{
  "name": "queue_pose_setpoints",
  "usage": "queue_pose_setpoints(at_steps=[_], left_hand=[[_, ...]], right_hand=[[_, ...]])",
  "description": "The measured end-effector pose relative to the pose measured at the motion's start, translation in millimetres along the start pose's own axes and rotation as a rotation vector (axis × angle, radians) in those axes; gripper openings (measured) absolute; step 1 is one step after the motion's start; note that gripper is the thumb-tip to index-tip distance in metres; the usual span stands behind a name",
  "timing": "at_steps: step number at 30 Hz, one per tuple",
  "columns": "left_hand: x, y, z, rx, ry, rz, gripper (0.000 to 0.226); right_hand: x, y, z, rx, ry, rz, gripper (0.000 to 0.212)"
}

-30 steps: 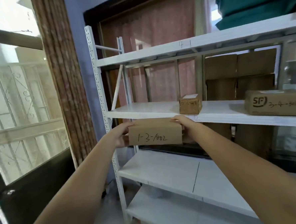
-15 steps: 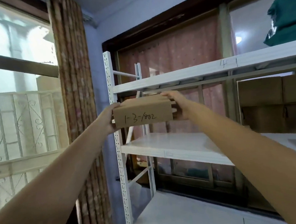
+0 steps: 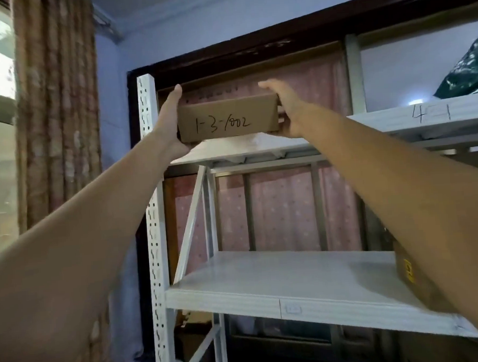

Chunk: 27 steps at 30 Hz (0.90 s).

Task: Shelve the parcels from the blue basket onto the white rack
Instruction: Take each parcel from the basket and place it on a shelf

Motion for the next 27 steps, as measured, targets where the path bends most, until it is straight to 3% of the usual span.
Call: queue_pose_setpoints(at_steps=[6,10,11,13,14,17,20,27], left_hand=[[-0.8,4.4,71.1,-0.003,0.285,0.148,0.066],[4.0,23.1,106.5,0.025,0.336,0.224,0.067],[5.2,28.1,113.7,0.026,0.326,0.230,0.077],[6.6,35.7,125.0,0.032,0.278,0.265,0.103],[8.7,37.7,129.1,0.055,0.269,0.293,0.105],[17.2,40.6,131.0,0.134,0.294,0.437,0.081],[21.0,43.1,141.6,0.200,0.268,0.563,0.073],[20.6,63.2,150.5,0.206,0.175,0.669,0.091]], right_hand=[[1.5,-2.0,47.3,-0.048,-0.040,0.037,0.088],[-0.1,-4.3,66.8,-0.081,-0.076,-0.163,0.059],[-1.0,-7.0,71.9,-0.086,-0.101,-0.239,0.064],[-4.2,-10.5,81.3,-0.106,-0.218,-0.329,0.097],[-4.8,-11.5,84.4,-0.115,-0.278,-0.361,0.104],[-6.6,-12.9,91.8,-0.173,-0.437,-0.532,0.105],[-10.4,-15.3,95.1,-0.170,-0.478,-0.663,0.099],[-18.3,-40.1,106.6,-0.042,-0.441,-0.819,0.108]])
Point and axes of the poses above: each hand's wrist, its own z-axis towards the middle knuckle, its own x-axis out of the palm, y = z × x, the point moved 3 cm from there along z, towards the middle knuckle, and after that the axes turned 7 degrees about -z, right-handed, at the moved point
